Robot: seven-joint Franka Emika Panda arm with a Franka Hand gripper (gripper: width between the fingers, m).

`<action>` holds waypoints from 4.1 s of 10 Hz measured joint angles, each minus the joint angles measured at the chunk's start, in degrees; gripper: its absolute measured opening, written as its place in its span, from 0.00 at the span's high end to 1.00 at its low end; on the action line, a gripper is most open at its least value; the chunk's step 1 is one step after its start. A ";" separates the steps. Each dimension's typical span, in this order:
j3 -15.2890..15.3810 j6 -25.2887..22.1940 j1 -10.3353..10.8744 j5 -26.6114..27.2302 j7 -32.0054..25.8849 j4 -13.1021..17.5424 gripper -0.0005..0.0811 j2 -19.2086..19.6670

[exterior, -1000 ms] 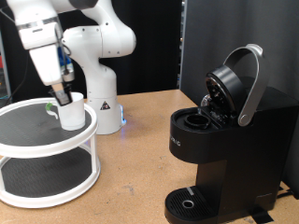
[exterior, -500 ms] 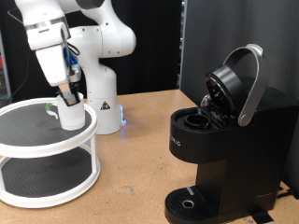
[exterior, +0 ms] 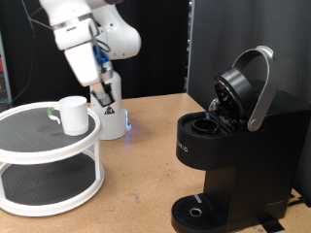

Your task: Make a cup of coffee with the keurig machine

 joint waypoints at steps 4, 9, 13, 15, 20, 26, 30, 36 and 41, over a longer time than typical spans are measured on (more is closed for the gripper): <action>3.34 -0.08 1.74 2.04 5.64 1.84 0.41 0.17; 4.87 1.46 5.13 2.38 3.75 5.50 0.41 2.80; 5.75 -0.88 7.69 2.94 2.94 12.50 0.41 9.61; 5.71 -1.24 7.77 2.91 0.38 12.42 0.41 9.55; 6.79 -6.90 9.79 2.97 -3.85 18.20 0.41 11.62; 7.08 -9.67 10.09 3.43 -2.78 23.12 0.41 16.78; 6.76 -9.96 10.02 7.23 -2.86 24.68 0.41 17.37; 6.98 -9.17 10.02 6.29 0.15 24.74 0.41 17.38; 8.24 -5.64 10.18 6.86 0.90 21.97 0.41 17.43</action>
